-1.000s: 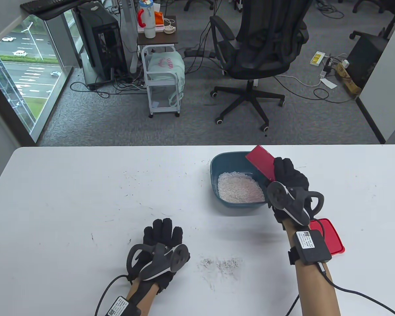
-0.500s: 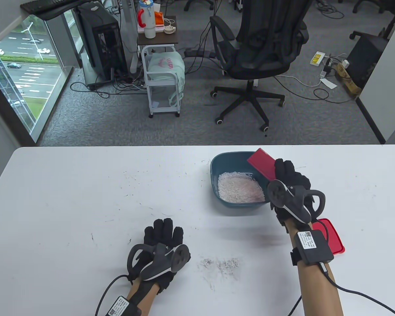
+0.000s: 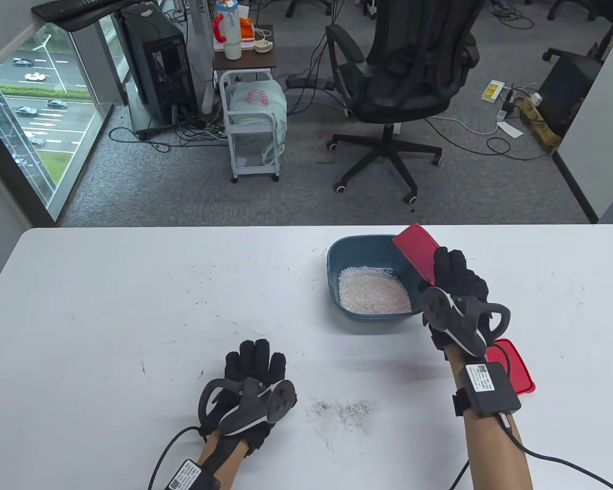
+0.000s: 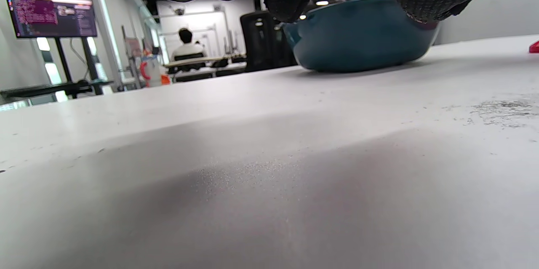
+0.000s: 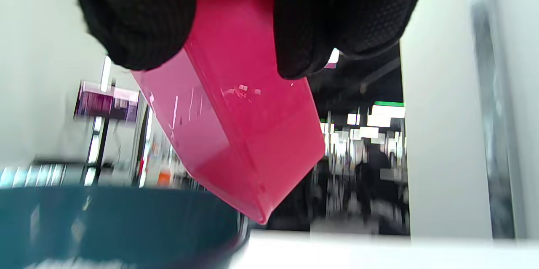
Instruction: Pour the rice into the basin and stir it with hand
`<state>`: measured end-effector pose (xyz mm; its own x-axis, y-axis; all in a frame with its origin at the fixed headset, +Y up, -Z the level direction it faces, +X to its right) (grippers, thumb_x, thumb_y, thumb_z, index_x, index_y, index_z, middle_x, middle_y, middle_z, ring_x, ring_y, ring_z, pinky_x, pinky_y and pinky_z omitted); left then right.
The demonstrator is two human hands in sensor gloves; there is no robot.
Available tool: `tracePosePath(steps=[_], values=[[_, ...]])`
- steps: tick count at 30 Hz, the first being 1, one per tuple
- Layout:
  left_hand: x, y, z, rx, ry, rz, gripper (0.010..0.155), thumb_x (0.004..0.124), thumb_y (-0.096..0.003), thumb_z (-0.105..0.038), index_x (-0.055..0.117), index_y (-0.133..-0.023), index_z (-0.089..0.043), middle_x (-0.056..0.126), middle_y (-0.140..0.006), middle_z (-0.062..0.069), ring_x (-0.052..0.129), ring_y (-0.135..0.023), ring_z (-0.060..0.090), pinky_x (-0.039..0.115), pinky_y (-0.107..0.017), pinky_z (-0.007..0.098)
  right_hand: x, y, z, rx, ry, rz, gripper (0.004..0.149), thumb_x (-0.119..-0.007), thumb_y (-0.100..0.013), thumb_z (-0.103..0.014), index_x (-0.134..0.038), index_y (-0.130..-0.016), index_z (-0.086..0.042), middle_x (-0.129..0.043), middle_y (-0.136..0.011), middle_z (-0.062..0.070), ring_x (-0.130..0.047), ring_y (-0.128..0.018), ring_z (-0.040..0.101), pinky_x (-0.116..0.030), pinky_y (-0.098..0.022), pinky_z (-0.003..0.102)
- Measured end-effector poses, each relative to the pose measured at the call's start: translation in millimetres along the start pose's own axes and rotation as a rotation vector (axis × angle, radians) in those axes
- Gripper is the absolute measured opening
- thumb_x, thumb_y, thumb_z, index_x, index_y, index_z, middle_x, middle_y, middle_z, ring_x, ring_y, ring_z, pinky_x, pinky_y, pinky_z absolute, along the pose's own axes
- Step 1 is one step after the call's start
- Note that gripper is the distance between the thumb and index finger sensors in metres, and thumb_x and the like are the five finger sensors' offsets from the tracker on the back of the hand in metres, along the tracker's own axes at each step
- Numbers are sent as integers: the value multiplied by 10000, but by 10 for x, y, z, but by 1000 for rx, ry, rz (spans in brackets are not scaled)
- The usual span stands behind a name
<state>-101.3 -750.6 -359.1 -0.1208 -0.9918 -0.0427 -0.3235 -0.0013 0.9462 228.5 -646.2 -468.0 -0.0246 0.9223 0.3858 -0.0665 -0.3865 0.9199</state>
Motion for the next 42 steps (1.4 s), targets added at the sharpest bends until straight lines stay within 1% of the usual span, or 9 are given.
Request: tracePosePath(steps=[3, 5, 11, 14, 17, 19, 21, 30, 42], values=[[0, 0, -4, 2, 2, -1, 856, 745, -397, -660, 646, -1098, -180, 488, -1175, 266, 539, -1051, 577, 538, -720, 734, 144, 89, 35, -12, -21, 186, 800, -947, -219, -424, -654, -918, -168, -697, -899, 180, -1002, -462, 324, -848, -379, 560], [4, -1, -6, 2, -1, 0, 855, 745, -395, -660, 647, -1097, -182, 488, -1175, 267, 538, -1052, 576, 539, -719, 734, 70, 50, 16, 19, 2, 66, 810, -945, -223, -421, -641, -929, -168, -699, -906, 171, -1004, -478, 330, -848, -389, 563], [12, -3, -13, 2, -9, 8, 855, 744, -397, -661, 644, -1099, -183, 487, -1177, 264, 539, -1053, 574, 538, -721, 734, 144, 159, 16, 77, -14, 218, 785, -963, -218, -409, -684, -907, -159, -714, -895, 193, -996, -477, 352, -835, -401, 598], [20, -10, -19, 2, -6, 11, 855, 745, -396, -661, 644, -1099, -184, 487, -1177, 264, 536, -1055, 573, 537, -722, 734, 28, 124, -41, 107, 55, 75, 789, -955, -229, -404, -660, -921, -165, -688, -913, 184, -998, -496, 349, -841, -410, 590], [36, -11, -29, 3, -18, 18, 854, 745, -395, -661, 648, -1097, -184, 489, -1176, 265, 540, -1053, 574, 540, -721, 733, 166, 197, -37, 88, 19, 240, 786, -959, -227, -399, -658, -915, -167, -679, -906, 190, -998, -478, 336, -843, -399, 583], [32, -11, -28, 3, -17, 19, 855, 744, -396, -662, 647, -1098, -183, 486, -1177, 264, 536, -1055, 573, 538, -722, 734, 58, 134, -63, 108, 53, 77, 787, -955, -227, -404, -668, -920, -162, -697, -909, 186, -1006, -486, 341, -849, -404, 584], [26, -8, -22, 2, -17, 15, 855, 745, -395, -661, 648, -1097, -182, 487, -1176, 266, 538, -1054, 574, 539, -721, 734, 186, 150, 32, 61, -18, 181, 781, -955, -219, -412, -688, -909, -161, -713, -896, 192, -1016, -470, 327, -862, -393, 574], [15, -5, -39, 7, -17, 10, 854, 744, -396, -661, 646, -1098, -183, 488, -1176, 264, 537, -1054, 574, 538, -722, 733, 11, 161, 1169, -398, -814, -61, 760, -898, -293, -371, -616, -950, -112, -633, -926, 252, -965, -539, 378, -805, -439, 614], [21, -3, -22, -2, -10, 13, 855, 744, -397, -660, 648, -1097, -180, 487, -1176, 266, 537, -1052, 577, 538, -720, 734, -686, 384, 1796, -757, -777, -380, 713, -831, -347, -341, -590, -951, -47, -609, -897, 331, -959, -527, 406, -797, -413, 628]])
Point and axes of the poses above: the tracker on the back of each hand, its own z axis roughly to the little-finger side, its own y axis roughly from the fingertips to the wrist, x = y × z, the point moved 5 cm from there along -y, roughly from the wrist to the fingertips
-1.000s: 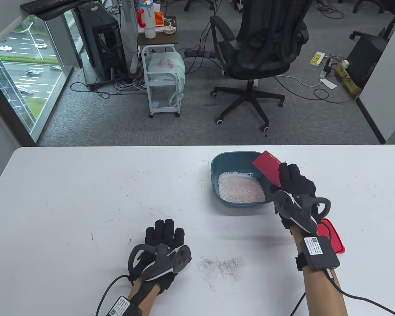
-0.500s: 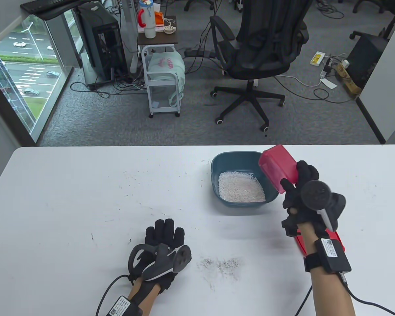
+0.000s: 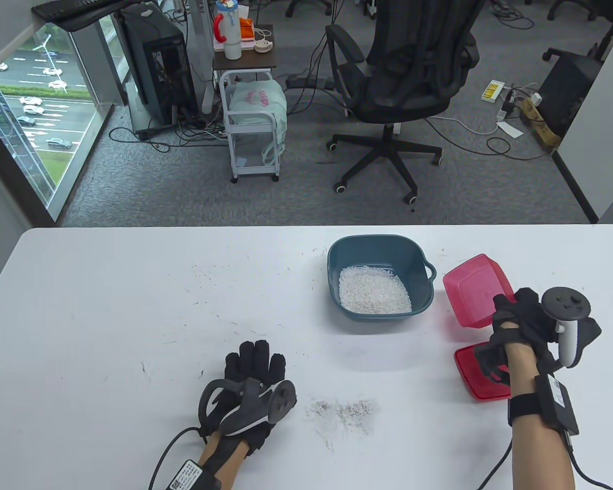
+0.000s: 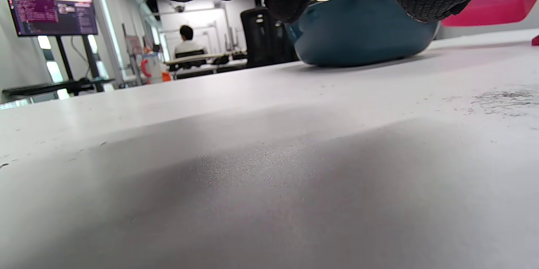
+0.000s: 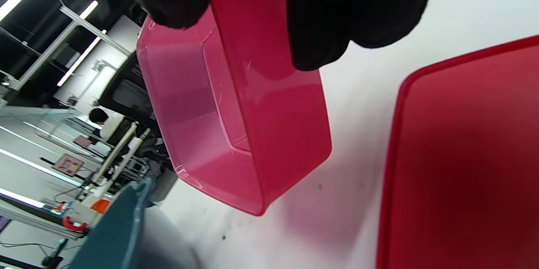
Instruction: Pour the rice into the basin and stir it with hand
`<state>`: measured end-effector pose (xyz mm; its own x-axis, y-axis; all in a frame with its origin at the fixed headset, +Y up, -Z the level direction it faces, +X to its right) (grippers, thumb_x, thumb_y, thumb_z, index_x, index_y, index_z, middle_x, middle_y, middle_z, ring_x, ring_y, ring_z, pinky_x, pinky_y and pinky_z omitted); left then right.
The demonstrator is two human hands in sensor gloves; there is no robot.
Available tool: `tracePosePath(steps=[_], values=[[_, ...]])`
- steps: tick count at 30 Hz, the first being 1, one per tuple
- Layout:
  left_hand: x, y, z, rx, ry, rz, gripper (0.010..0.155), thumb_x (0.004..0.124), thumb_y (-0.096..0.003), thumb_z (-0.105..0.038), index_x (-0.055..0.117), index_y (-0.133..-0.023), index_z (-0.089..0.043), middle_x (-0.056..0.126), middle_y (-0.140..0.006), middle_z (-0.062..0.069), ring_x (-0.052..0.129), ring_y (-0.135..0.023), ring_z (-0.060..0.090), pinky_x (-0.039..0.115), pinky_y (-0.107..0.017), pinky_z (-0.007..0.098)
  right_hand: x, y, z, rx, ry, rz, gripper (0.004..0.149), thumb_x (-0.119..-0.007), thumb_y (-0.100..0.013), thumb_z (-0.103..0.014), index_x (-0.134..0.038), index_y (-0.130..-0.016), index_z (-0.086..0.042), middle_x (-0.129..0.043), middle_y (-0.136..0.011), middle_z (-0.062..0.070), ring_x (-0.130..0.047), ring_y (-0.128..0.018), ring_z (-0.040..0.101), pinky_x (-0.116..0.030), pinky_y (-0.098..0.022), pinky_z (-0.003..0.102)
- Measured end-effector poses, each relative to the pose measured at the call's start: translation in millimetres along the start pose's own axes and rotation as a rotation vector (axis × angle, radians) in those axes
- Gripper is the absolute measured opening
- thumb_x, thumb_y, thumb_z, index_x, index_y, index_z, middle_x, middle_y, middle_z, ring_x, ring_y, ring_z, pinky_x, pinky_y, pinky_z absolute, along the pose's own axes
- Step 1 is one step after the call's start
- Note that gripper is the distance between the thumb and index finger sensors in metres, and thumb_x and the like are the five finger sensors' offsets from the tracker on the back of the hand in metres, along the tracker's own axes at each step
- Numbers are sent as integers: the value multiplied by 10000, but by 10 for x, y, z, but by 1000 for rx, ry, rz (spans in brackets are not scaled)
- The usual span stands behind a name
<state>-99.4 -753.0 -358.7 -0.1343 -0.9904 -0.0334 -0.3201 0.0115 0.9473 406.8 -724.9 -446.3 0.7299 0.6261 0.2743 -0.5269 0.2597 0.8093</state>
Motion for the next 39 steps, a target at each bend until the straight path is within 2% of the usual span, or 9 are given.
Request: tracePosePath(steps=[9, 15, 19, 24, 27, 30, 34, 38, 39], values=[[7, -3, -27, 11, -3, 4, 851, 742, -397, -661, 643, -1099, -188, 482, -1177, 267, 533, -1056, 574, 536, -722, 736, -300, -206, 185, -141, -103, -153, 697, -797, -372, -339, -583, -952, -17, -599, -897, 364, -969, -530, 418, -808, -404, 623], [11, 0, -23, 10, 3, 13, 851, 742, -398, -660, 645, -1098, -185, 478, -1178, 267, 531, -1055, 577, 534, -722, 736, -94, -96, 157, -104, 3, -107, 759, -784, -380, -366, -490, -980, -6, -496, -941, 368, -924, -602, 469, -783, -424, 627], [14, -2, -40, 17, 9, 9, 851, 742, -398, -659, 644, -1098, -185, 480, -1178, 265, 531, -1055, 576, 534, -722, 736, 84, 191, -63, 120, 55, -103, 718, -762, -388, -366, -522, -979, -36, -484, -959, 345, -854, -703, 499, -746, -464, 644], [5, 5, -35, 14, 25, -8, 852, 743, -397, -659, 646, -1096, -183, 492, -1174, 264, 543, -1052, 573, 542, -719, 734, 185, 913, -371, 572, 101, -21, 660, -759, -388, -354, -618, -965, -69, -564, -974, 302, -810, -774, 516, -695, -509, 694], [0, 8, -24, 7, 48, -21, 849, 745, -397, -657, 650, -1093, -180, 504, -1171, 262, 558, -1047, 571, 559, -718, 726, 107, 1269, -396, 738, 275, 38, 641, -763, -382, -367, -667, -955, -96, -605, -988, 268, -795, -807, 518, -678, -533, 707], [11, -17, -16, 1, 59, -21, 848, 745, -395, -658, 647, -1093, -184, 515, -1169, 258, 580, -1044, 562, 585, -718, 710, -136, 1447, -286, 822, 474, -24, 622, -756, -391, -378, -686, -952, -118, -591, -1013, 240, -749, -860, 510, -634, -565, 726], [-28, -156, 56, -26, 272, -15, 853, 739, -401, -656, 630, -1099, -179, 553, -1164, 244, 634, -1031, 546, 632, -716, 684, -342, 1522, -99, 877, 528, -25, 611, -756, -388, -381, -710, -940, -123, -611, -1008, 235, -766, -857, 503, -631, -567, 732], [-93, -480, 130, -59, 811, 45, 844, 734, -414, -658, 627, -1103, -181, 614, -1152, 219, 718, -1007, 509, 703, -699, 642, -487, 1529, 12, 871, 521, -128, 601, -754, -392, -375, -725, -929, -107, -619, -1002, 243, -765, -852, 514, -620, -566, 740], [-121, -561, 150, -73, 876, 40, 840, 734, -419, -656, 631, -1100, -176, 624, -1146, 221, 737, -987, 511, 718, -685, 633, -498, 1540, 18, 876, 531, -136, 599, -752, -393, -377, -728, -928, -108, -617, -1003, 242, -765, -852, 513, -620, -567, 739]])
Point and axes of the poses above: the tracker on the back of each hand, its own z axis roughly to the little-finger side, its own y axis roughly from the fingertips to the wrist, x = y × z, the point moved 5 cm from there along -y, roughly from the wrist to the fingertips
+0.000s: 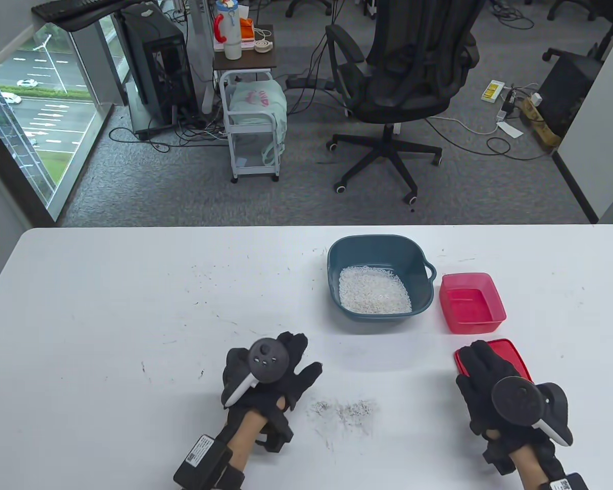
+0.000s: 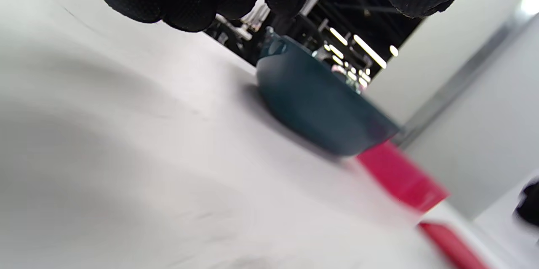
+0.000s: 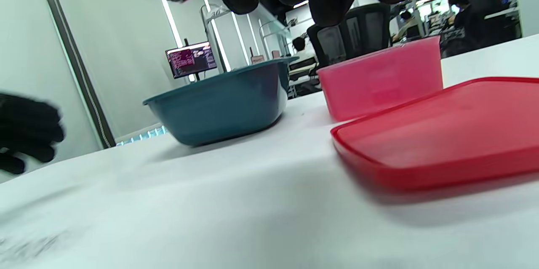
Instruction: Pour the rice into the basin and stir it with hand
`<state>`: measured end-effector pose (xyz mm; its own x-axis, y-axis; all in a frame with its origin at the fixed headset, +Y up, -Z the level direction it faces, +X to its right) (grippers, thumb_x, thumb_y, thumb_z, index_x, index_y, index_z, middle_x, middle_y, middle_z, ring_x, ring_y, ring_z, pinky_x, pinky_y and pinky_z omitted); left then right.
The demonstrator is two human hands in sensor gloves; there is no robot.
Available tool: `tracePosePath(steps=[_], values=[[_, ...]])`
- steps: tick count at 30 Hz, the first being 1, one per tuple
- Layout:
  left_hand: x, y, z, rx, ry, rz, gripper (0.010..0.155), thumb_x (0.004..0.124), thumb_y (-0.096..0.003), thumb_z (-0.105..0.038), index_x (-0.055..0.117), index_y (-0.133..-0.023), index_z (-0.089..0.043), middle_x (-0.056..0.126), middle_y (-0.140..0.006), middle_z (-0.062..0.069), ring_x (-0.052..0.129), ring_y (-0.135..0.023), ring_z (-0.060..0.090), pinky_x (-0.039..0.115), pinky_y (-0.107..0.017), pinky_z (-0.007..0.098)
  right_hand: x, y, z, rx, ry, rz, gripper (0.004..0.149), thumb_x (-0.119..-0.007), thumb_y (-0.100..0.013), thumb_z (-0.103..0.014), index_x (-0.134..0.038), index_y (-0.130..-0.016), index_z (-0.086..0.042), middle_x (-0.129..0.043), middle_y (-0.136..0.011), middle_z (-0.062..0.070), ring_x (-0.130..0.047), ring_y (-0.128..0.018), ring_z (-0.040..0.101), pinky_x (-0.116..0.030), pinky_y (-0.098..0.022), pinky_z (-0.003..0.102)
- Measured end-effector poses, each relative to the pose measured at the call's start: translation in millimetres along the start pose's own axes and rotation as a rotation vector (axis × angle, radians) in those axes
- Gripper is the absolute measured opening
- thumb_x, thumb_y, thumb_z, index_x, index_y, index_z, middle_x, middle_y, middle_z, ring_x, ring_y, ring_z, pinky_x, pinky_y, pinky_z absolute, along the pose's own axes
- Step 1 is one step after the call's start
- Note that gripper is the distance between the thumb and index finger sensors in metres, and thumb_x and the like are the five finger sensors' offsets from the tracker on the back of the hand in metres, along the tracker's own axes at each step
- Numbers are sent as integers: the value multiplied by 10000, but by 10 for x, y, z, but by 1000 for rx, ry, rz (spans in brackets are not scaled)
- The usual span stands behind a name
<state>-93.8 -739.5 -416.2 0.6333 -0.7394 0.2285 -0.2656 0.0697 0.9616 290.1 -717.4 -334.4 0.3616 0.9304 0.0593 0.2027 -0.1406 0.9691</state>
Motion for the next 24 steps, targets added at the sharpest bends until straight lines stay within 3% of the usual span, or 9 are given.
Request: tracePosePath(steps=[2, 6, 9, 13, 18, 24], values=[[-116, -237, -69, -28, 62, -47, 833, 728, -426, -656, 638, -1094, -167, 654, -1129, 217, 787, -952, 483, 754, -657, 604, 6, 21, -22, 10, 17, 16, 594, -753, -390, -377, -741, -919, -107, -633, -997, 239, -779, -844, 510, -627, -564, 737], [-267, -756, -130, -110, -23, -166, 831, 717, -429, -658, 645, -1079, -146, 694, -1090, 229, 864, -860, 441, 817, -581, 547, 14, 59, -50, 26, 8, 22, 589, -753, -390, -378, -750, -913, -107, -646, -990, 242, -791, -835, 507, -635, -562, 732], [-215, -1131, -30, -229, 47, -188, 856, 746, -429, -634, 587, -1093, -118, 642, -1092, 251, 815, -869, 453, 788, -591, 551, -43, 72, -69, 28, -6, -16, 590, -752, -391, -380, -751, -913, -105, -645, -991, 242, -789, -835, 510, -635, -562, 731], [-44, -1520, 107, -347, 127, -143, 860, 814, -431, -605, 582, -1096, -111, 652, -1085, 247, 859, -796, 408, 825, -525, 504, -15, 90, -109, 41, -21, -5, 588, -752, -391, -382, -756, -910, -107, -649, -990, 239, -794, -833, 507, -638, -562, 729], [21, -1805, 184, -406, 124, -111, 784, 847, -458, -520, 617, -1082, -104, 729, -1044, 232, 970, -576, 283, 896, -332, 382, 37, 114, -63, 29, -56, 13, 588, -752, -391, -382, -759, -909, -103, -654, -987, 243, -797, -830, 508, -641, -560, 727], [108, -1935, 174, -389, 110, -35, 653, 860, -479, -404, 714, -1029, -84, 905, -913, 194, 1052, -313, 161, 936, -146, 295, -17, 90, -23, 18, -69, -17, 588, -752, -391, -382, -762, -907, -99, -656, -985, 245, -800, -826, 510, -643, -559, 726]])
Point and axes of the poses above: the tracker on the back of each hand, its own z axis roughly to the little-finger side, its own y axis roughly from the fingertips to the wrist, x = y × z, the point moved 5 cm from there along -y, roughly from the wrist to the fingertips
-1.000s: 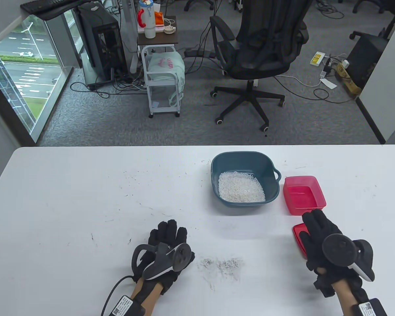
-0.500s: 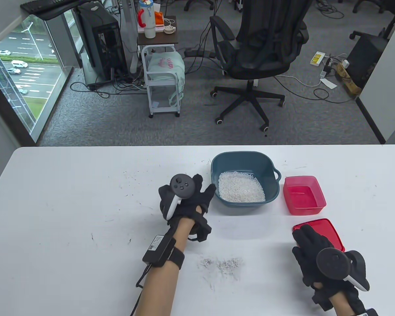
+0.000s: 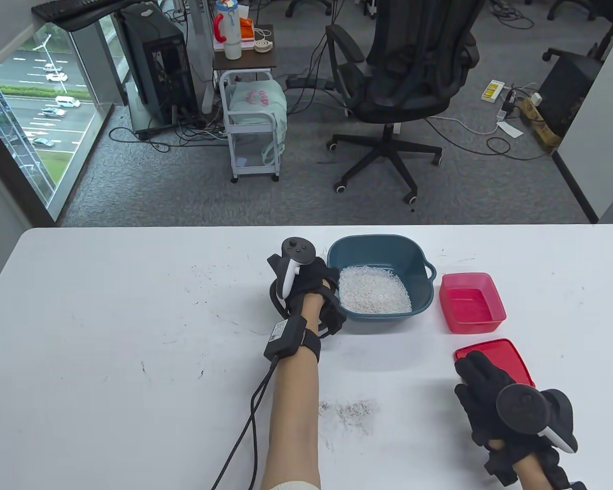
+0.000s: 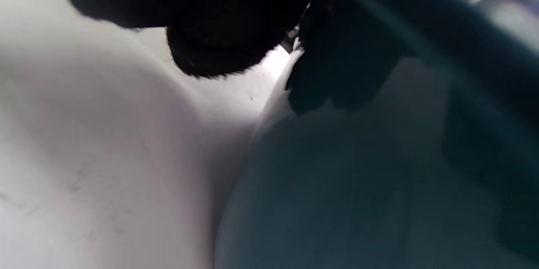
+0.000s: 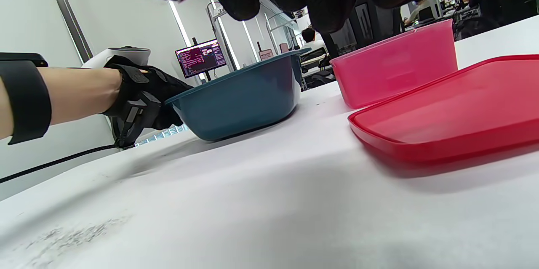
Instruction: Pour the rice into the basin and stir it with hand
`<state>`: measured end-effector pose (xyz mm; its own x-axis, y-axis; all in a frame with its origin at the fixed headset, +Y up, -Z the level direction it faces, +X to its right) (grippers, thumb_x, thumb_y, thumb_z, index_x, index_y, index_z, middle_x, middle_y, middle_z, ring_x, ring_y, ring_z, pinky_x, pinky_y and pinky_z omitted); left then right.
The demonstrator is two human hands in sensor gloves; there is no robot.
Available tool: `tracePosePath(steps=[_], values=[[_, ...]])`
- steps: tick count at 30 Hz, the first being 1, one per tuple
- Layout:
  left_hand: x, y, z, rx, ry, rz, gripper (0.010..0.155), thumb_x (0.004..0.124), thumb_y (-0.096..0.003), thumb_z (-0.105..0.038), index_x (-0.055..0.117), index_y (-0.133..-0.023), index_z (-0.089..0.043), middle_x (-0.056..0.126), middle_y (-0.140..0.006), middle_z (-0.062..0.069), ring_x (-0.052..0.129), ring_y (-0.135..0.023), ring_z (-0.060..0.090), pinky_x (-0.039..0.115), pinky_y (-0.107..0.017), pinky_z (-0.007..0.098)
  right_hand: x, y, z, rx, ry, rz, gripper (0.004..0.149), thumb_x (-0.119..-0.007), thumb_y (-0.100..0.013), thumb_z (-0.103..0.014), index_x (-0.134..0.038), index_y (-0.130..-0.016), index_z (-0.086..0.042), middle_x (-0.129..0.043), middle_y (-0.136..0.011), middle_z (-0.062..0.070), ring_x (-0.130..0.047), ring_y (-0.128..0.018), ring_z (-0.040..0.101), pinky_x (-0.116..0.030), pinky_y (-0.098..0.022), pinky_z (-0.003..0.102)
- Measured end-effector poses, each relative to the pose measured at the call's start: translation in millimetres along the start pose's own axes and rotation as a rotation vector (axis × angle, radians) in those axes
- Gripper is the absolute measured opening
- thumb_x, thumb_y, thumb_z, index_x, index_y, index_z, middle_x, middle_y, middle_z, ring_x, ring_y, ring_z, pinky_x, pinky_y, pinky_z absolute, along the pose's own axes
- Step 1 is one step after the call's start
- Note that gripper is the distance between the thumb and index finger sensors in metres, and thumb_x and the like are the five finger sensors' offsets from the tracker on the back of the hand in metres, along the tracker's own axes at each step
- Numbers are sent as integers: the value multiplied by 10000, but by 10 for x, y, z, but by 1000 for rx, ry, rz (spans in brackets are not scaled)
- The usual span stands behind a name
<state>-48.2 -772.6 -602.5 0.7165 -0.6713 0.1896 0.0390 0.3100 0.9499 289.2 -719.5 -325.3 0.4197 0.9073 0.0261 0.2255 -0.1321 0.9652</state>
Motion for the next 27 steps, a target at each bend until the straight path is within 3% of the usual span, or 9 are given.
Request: tracePosePath(steps=[6, 11, 17, 21, 27], values=[[-49, 103, 17, 60, 78, -34, 635, 929, -428, -270, 737, -959, 20, 932, -836, 279, 1134, -163, 156, 1017, -32, 280, -30, -4, 3, -9, -23, -14, 587, -751, -392, -382, -762, -906, -100, -656, -985, 245, -799, -825, 512, -641, -560, 727], [-247, 374, 118, 135, 174, -96, 618, 948, -400, -229, 765, -924, 43, 933, -794, 318, 1133, -70, 169, 1017, 51, 266, 4, 18, 51, -23, -48, -3, 587, -751, -392, -381, -761, -907, -99, -656, -985, 244, -798, -827, 511, -638, -560, 729], [-451, 986, 323, 223, 262, 13, 640, 942, -410, -235, 737, -944, 52, 917, -803, 331, 1135, -80, 166, 1021, 40, 262, -11, 12, 80, -30, -68, -13, 588, -751, -392, -380, -760, -908, -97, -657, -985, 245, -797, -827, 513, -637, -560, 730], [-558, 1541, 449, 293, 260, 50, 657, 938, -415, -237, 719, -962, 54, 911, -812, 332, 1135, -84, 163, 1023, 35, 257, -47, 1, 94, -38, -80, -29, 588, -751, -392, -380, -759, -908, -97, -656, -985, 246, -797, -825, 515, -636, -560, 730], [-429, 2011, 739, 310, 271, 92, 659, 931, -418, -228, 708, -968, 59, 908, -813, 340, 1136, -87, 162, 1024, 33, 258, -99, -15, 135, -55, -92, -48, 586, -750, -393, -380, -761, -906, -97, -656, -985, 247, -797, -826, 513, -636, -561, 730]])
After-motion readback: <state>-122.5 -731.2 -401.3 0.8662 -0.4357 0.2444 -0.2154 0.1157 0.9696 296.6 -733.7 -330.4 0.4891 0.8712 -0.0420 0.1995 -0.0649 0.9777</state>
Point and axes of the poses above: the tracker on the back of each hand, its own z axis roughly to the little-finger side, its own y axis roughly from the fingertips to the wrist, x = y × z, the point moved 5 cm from there along -y, roughly from the wrist to the fingertips
